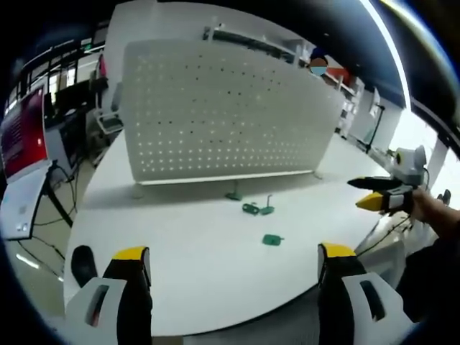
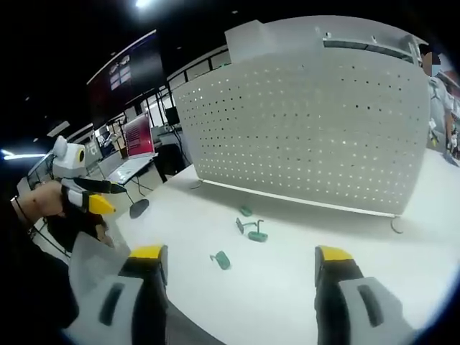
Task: Insert the hook assembly into the mounting plate slot until the hook locks in place.
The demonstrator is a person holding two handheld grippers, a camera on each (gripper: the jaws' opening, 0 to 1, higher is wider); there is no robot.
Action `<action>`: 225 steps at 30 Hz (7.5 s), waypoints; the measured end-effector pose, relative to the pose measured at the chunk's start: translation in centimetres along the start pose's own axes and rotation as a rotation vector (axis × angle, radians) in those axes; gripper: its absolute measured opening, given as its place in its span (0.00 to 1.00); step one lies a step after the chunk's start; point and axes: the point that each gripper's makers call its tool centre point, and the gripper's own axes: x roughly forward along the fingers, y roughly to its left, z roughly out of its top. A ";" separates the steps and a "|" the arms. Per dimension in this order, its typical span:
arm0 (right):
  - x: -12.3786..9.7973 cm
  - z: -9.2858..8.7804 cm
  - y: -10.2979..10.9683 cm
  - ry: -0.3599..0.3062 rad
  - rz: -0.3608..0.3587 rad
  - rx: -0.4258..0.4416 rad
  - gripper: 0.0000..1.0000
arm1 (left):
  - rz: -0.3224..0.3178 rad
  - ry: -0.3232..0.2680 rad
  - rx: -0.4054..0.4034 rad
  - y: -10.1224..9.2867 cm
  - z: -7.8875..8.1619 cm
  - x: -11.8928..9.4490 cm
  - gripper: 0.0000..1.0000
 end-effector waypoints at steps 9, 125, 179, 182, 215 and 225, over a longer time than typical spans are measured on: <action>0.4 -0.3 -0.1 0.006 0.000 0.002 0.80 | -0.005 0.009 -0.006 0.0 -0.4 0.2 0.98; 20.5 10.1 4.7 0.006 0.349 -0.031 0.00 | -0.090 0.060 -0.151 0.9 1.8 3.6 0.94; 7.5 11.9 15.6 -0.334 0.357 0.160 0.00 | -0.275 -0.112 -0.336 -5.4 7.3 3.7 0.19; 7.2 11.9 15.7 -0.351 0.341 0.169 0.00 | -0.276 -0.125 -0.363 -5.3 7.3 3.6 0.16; 6.0 13.1 17.2 -0.286 0.416 0.181 0.08 | -0.247 -0.194 -0.273 -4.6 8.6 1.8 0.01; 4.3 14.7 16.7 -0.282 0.465 0.218 0.17 | -0.141 -0.240 -0.114 -3.1 10.5 0.8 0.01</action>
